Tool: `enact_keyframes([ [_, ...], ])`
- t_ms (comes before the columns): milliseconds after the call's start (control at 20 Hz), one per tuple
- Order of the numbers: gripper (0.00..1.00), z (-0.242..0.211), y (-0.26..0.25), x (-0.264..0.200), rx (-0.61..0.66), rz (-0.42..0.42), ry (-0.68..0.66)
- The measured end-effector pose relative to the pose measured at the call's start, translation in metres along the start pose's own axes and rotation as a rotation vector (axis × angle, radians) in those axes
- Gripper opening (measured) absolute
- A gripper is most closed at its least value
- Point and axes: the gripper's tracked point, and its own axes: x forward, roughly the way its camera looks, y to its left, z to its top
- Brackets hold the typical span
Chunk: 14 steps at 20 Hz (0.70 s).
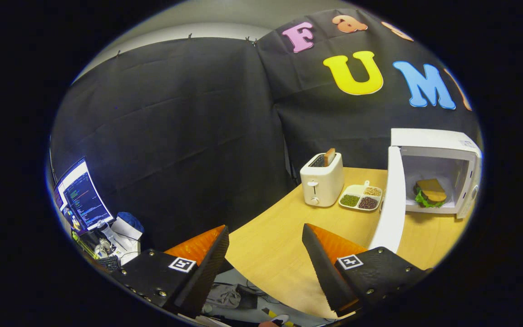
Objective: Open the microwave, put the food inside, and close the microwave door.
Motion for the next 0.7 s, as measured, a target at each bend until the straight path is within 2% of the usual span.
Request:
enact_keyframes([
  [350, 0.95, -0.056, -0.014, 0.018, -0.023, -0.002, 0.11],
  [450, 0.79, -0.068, -0.026, 0.023, -0.031, -0.032, 0.132],
  [500, 0.61, -0.073, -0.032, 0.026, -0.046, -0.049, 0.138],
  [550, 0.5, -0.077, -0.04, 0.028, -0.068, -0.078, 0.138],
  [600, 0.3, -0.083, -0.043, 0.031, -0.086, -0.08, 0.156],
  [650, 0.29, -0.089, -0.047, 0.03, -0.099, -0.084, 0.175],
  [700, 0.29, -0.094, -0.056, 0.033, -0.127, -0.125, 0.182],
])
